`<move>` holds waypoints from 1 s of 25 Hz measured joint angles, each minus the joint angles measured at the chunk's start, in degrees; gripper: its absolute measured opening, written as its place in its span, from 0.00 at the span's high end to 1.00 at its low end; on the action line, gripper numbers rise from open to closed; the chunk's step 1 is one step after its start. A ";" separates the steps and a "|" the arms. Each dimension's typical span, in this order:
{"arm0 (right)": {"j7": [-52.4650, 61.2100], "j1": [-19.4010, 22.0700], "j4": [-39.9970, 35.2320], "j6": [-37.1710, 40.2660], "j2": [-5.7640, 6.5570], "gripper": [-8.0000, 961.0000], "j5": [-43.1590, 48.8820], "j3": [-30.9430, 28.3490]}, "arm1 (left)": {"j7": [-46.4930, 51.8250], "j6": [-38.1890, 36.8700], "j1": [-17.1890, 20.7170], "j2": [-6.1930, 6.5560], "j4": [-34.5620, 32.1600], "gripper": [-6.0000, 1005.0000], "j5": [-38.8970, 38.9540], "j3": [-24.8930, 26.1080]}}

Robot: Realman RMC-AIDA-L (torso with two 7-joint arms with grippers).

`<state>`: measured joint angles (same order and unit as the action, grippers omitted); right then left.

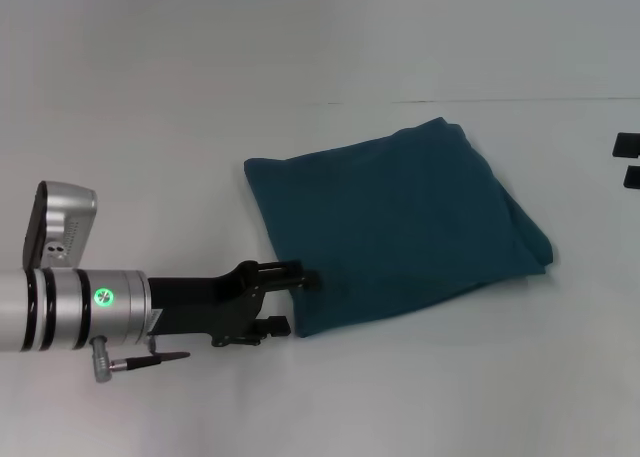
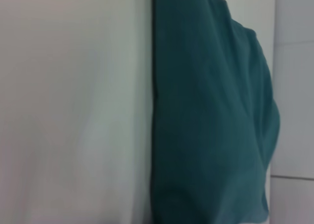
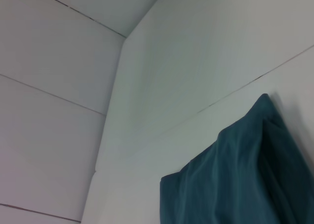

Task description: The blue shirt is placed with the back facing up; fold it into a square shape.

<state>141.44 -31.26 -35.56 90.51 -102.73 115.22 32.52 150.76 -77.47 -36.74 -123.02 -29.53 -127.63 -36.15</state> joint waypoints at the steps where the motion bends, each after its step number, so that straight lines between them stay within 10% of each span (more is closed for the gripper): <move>1: 0.11 -0.09 0.00 0.00 0.00 0.27 0.00 0.00 | 0.00 0.28 0.13 0.00 0.07 0.13 -0.02 -0.01; 25: 0.66 -0.47 -0.04 -0.04 -0.19 0.27 0.00 -0.52 | -2.86 4.96 -1.52 -0.82 5.30 0.20 0.37 -0.05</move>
<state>142.10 -31.73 -35.60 90.47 -102.92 115.22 32.00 147.90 -72.51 -38.26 -123.84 -24.23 -127.26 -36.20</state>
